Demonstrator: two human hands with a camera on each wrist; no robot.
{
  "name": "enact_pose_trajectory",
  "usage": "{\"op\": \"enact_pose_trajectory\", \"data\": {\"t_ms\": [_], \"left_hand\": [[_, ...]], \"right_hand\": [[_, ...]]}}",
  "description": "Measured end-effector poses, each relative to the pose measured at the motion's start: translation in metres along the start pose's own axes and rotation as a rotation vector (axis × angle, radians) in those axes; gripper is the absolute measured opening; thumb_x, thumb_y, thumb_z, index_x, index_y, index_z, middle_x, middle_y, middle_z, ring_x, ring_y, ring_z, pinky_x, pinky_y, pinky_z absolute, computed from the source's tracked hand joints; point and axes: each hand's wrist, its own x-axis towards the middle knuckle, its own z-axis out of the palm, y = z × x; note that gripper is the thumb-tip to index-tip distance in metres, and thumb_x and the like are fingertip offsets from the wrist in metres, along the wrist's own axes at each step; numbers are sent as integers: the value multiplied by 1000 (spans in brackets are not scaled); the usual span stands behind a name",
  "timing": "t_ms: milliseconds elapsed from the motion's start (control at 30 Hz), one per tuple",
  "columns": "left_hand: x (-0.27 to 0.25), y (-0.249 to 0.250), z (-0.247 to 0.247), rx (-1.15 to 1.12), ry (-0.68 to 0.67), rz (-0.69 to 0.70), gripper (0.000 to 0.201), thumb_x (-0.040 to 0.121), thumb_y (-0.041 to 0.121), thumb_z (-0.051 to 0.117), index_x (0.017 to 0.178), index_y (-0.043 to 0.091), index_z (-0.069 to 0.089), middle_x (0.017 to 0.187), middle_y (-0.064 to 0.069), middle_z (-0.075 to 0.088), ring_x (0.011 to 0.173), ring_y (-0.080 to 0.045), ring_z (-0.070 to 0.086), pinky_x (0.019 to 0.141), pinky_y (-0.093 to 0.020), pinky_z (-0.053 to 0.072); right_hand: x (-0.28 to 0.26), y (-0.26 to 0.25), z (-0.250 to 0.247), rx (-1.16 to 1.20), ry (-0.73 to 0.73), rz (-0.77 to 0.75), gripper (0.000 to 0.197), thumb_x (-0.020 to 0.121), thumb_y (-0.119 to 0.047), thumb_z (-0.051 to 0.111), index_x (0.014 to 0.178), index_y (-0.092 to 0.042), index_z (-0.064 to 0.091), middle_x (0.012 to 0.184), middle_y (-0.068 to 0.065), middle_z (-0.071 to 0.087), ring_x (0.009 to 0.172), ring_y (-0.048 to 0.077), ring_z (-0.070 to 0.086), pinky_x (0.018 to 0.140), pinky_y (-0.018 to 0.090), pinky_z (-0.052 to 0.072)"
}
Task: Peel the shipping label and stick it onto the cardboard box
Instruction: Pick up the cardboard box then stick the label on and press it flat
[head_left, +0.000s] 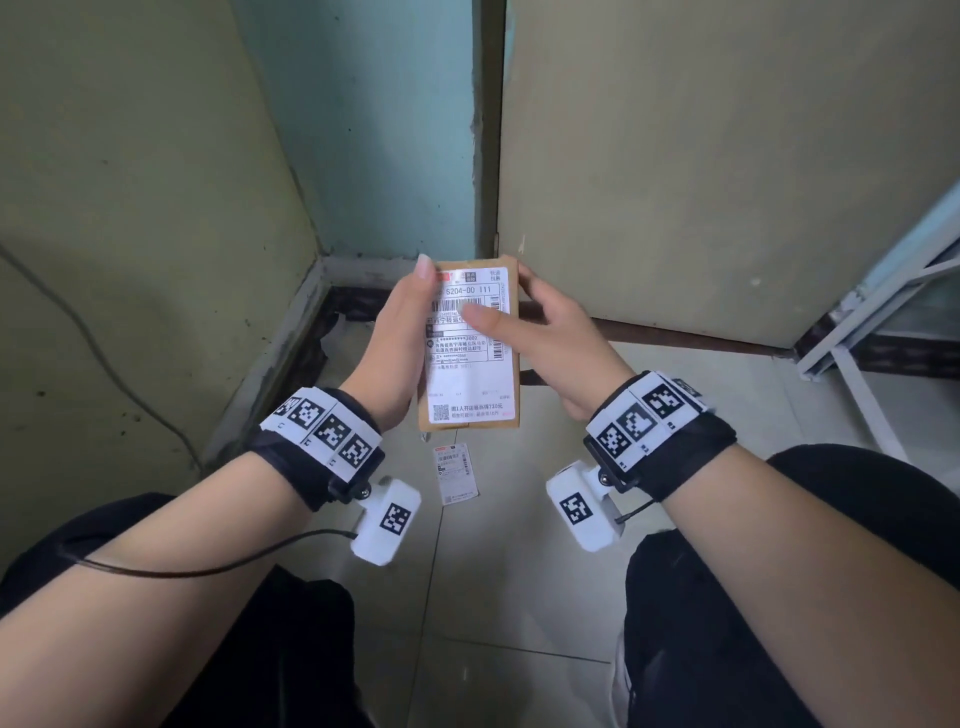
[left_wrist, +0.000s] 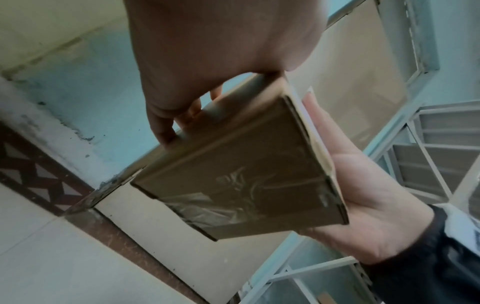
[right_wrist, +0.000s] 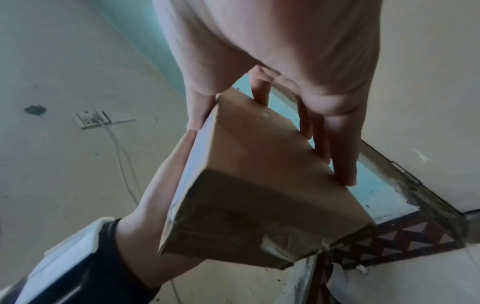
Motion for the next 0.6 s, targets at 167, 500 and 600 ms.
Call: {"op": "enact_pose_trajectory", "data": {"t_ms": [167,500,600], "left_hand": [[1,-7,1,78,68,39,83,91,72,42,124,-2,56,117,-32,63,106,-52,63,95,-66,46],[-4,-6,7,145,-18,42,85,100,63,18,119,-9,58,117,-33,64,106,-51,64,93,-64,48],[-7,-8,12,130,-103,67,82,96,60,15,116,-10,53,113,-39,60,102,-52,64,93,-68,45]], "right_hand": [[5,5,7,103,110,98,63,83,-67,77,136,-33,68,120,-12,80,122,14,71,113,51,49],[3,23,12,-3,6,0,81,65,-6,101,124,-19,48,113,1,75,102,14,76,93,37,63],[0,19,10,85,61,47,67,76,-17,96,126,-20,52,103,-4,76,89,10,76,79,29,64]]}}
